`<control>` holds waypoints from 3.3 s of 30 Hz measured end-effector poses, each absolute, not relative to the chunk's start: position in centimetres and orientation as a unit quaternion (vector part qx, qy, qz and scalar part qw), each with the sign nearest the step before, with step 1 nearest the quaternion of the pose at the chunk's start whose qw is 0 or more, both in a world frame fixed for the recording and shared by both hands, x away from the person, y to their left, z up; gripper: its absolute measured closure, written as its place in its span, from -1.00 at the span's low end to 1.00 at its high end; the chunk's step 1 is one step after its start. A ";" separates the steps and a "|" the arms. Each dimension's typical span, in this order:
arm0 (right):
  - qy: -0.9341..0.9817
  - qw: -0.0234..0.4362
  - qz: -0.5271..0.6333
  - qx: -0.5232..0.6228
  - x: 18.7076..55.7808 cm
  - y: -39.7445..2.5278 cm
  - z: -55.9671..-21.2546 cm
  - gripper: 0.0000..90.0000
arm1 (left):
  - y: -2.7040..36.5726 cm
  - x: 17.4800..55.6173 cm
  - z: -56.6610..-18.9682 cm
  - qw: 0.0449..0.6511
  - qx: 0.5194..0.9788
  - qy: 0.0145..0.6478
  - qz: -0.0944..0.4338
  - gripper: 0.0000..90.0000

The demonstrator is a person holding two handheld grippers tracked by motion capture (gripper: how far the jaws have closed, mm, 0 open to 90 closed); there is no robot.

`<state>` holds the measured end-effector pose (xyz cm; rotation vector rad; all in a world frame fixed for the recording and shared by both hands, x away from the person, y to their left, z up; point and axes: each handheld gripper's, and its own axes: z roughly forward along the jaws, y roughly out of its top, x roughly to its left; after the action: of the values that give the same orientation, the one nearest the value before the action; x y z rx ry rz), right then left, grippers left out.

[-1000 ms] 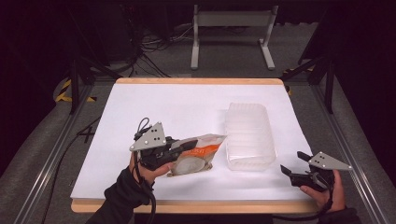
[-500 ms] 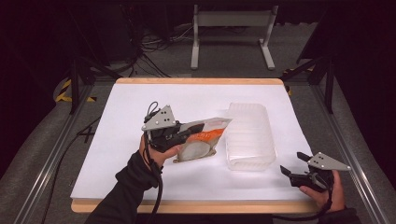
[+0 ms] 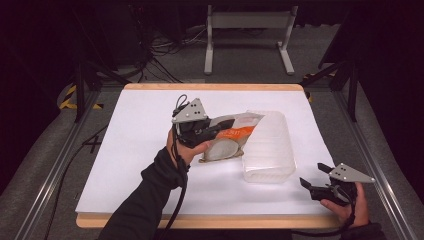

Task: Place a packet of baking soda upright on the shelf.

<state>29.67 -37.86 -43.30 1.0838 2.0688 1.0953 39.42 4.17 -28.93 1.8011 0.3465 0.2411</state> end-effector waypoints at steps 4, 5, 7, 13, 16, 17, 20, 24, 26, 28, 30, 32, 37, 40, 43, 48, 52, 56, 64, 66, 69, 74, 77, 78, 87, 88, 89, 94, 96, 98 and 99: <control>0.771 0.278 0.407 0.403 29.7 -37.9 -43.3 -0.63 | 3.2 39.8 -28.6 0.606 0.776 0.143 0.102 1.00; 0.771 0.278 0.407 0.403 29.7 -37.9 -43.3 -0.63 | 2.8 39.9 -28.4 0.606 0.776 0.142 0.102 1.00; 0.770 0.278 0.409 0.404 29.7 -37.9 -43.3 -0.63 | 2.1 40.1 -28.3 0.610 0.774 0.137 0.098 1.00; 0.769 0.278 0.409 0.404 29.7 -38.0 -43.3 -0.63 | 0.2 40.6 -28.2 0.621 0.769 0.129 0.084 1.00; 0.770 0.277 0.409 0.404 29.7 -38.0 -43.3 -0.63 | -0.8 41.0 -28.3 0.624 0.768 0.125 0.076 1.00; 0.769 0.278 0.410 0.404 29.7 -38.0 -43.3 -0.63 | -1.1 41.2 -28.3 0.625 0.767 0.124 0.073 1.00; 0.770 0.279 0.409 0.403 29.7 -38.0 -43.3 -0.63 | -1.9 41.7 -28.4 0.634 0.761 0.120 0.063 1.00; 0.767 0.277 0.410 0.408 29.7 -38.2 -43.4 -0.63 | -3.1 41.9 -28.5 0.633 0.763 0.116 0.063 1.00; 0.766 0.278 0.414 0.406 29.6 -38.3 -43.2 -0.63 | -4.0 42.1 -28.5 0.633 0.764 0.112 0.060 1.00; 0.761 0.269 0.422 0.413 29.6 -38.4 -43.2 -0.63 | -4.6 42.3 -28.4 0.630 0.766 0.109 0.062 1.00; 0.754 0.261 0.434 0.418 29.7 -38.5 -43.2 -0.63 | -5.1 42.4 -28.4 0.638 0.761 0.105 0.055 1.00; 0.755 0.260 0.431 0.422 29.7 -38.5 -43.3 -0.63 | -5.7 42.6 -28.3 0.639 0.760 0.101 0.056 1.00; 0.750 0.252 0.436 0.429 29.9 -38.7 -43.4 -0.62 | -6.8 43.1 -28.7 0.640 0.760 0.105 0.048 1.00; 0.756 0.260 0.427 0.423 29.8 -38.6 -43.3 -0.63 | -7.6 43.4 -29.1 0.643 0.757 0.106 0.045 1.00; 0.755 0.260 0.428 0.423 29.7 -38.6 -43.3 -0.63 | -8.2 43.5 -29.6 0.641 0.759 0.101 0.049 1.00; 0.758 0.261 0.427 0.418 29.6 -38.5 -43.3 -0.63 | -8.6 43.9 -31.0 0.639 0.761 0.105 0.039 1.00; 0.761 0.259 0.423 0.418 29.6 -38.4 -43.4 -0.63 | -8.5 44.3 -32.7 0.644 0.756 0.118 0.023 1.00; 0.766 0.265 0.419 0.409 29.6 -38.2 -43.4 -0.63 | -8.3 44.7 -33.9 0.639 0.759 0.124 0.019 1.00; 0.775 0.269 0.407 0.401 29.5 -37.8 -43.5 -0.63 | -6.6 45.3 -36.3 0.646 0.748 0.150 0.005 1.00; 0.776 0.269 0.406 0.401 29.5 -37.7 -43.5 -0.63 | -6.2 45.4 -36.6 0.644 0.749 0.152 0.003 1.00; 0.776 0.269 0.405 0.401 29.5 -37.7 -43.5 -0.63 | -6.1 45.3 -36.8 0.642 0.751 0.153 0.007 1.00; 0.778 0.270 0.403 0.399 29.5 -37.7 -43.5 -0.63 | -6.0 45.2 -36.8 0.636 0.756 0.153 0.015 1.00; 0.777 0.271 0.404 0.400 29.5 -37.7 -43.5 -0.63 | -6.0 45.3 -36.7 0.628 0.762 0.154 0.021 1.00; 0.777 0.271 0.404 0.400 29.5 -37.7 -43.5 -0.63 | -6.0 45.3 -36.7 0.628 0.763 0.154 0.021 1.00; 0.779 0.270 0.404 0.397 29.6 -37.6 -43.5 -0.63 | -6.1 45.2 -36.7 0.622 0.767 0.155 0.022 1.00; 0.779 0.270 0.403 0.397 29.6 -37.6 -43.5 -0.63 | -6.1 45.2 -36.6 0.622 0.768 0.155 0.023 1.00; 0.779 0.271 0.403 0.397 29.6 -37.6 -43.6 -0.63 | -6.2 45.2 -36.6 0.621 0.768 0.155 0.023 1.00; 0.778 0.270 0.403 0.399 29.6 -37.7 -43.6 -0.63 | -6.3 45.1 -36.6 0.616 0.772 0.153 0.027 1.00; 0.779 0.269 0.402 0.399 29.7 -37.6 -43.6 -0.63 | -6.4 45.1 -36.5 0.616 0.772 0.154 0.028 1.00; 0.780 0.269 0.401 0.398 29.7 -37.6 -43.6 -0.63 | -6.4 45.1 -36.5 0.613 0.774 0.154 0.032 1.00; 0.780 0.269 0.401 0.398 29.7 -37.5 -43.6 -0.63 | -6.3 45.1 -36.5 0.614 0.773 0.153 0.030 1.00</control>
<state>29.67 -37.55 -43.64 1.0721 2.1033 1.0809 45.13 -6.32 -36.51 1.7823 0.3534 0.0699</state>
